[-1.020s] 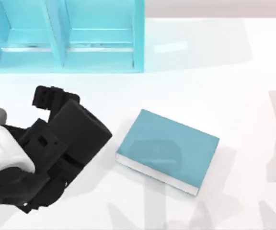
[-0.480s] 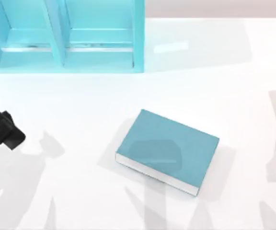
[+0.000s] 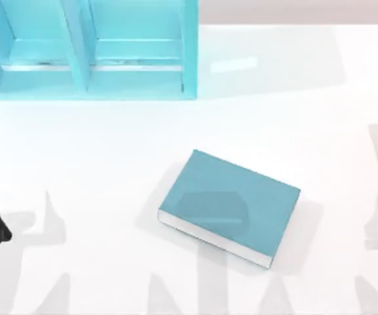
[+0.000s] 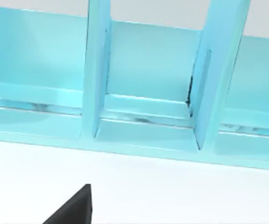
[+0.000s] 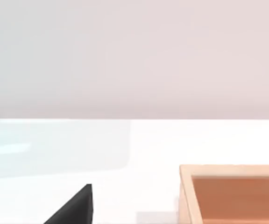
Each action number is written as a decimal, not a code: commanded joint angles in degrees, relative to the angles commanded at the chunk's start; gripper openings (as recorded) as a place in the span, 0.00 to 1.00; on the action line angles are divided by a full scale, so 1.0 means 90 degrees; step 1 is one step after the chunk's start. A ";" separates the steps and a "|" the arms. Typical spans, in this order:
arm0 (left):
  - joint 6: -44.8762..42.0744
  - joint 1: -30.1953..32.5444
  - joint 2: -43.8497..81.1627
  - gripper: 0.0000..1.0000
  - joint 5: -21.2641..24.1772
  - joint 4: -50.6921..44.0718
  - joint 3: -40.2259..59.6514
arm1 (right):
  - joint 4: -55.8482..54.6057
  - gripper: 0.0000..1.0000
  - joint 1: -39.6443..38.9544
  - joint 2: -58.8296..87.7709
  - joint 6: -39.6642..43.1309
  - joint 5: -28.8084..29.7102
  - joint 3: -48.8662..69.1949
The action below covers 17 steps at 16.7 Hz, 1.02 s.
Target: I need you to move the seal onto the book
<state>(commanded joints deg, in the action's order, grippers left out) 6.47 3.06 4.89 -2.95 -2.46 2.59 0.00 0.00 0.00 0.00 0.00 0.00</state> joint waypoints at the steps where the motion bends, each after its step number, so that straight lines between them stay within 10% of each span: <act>1: -0.0274 -0.0126 -0.0203 1.00 0.0123 0.0100 -0.0109 | 0.0000 1.00 0.0000 0.0000 0.0000 0.0000 0.0000; 17: -0.0718 -0.0340 -0.0543 1.00 0.0328 0.0274 -0.0288 | 0.1412 1.00 0.0482 0.1880 0.0428 -0.0046 0.1817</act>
<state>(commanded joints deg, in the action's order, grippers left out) 0.00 0.00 0.00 0.00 0.00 0.00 12.71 4.34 16.92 3.85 -0.42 16.35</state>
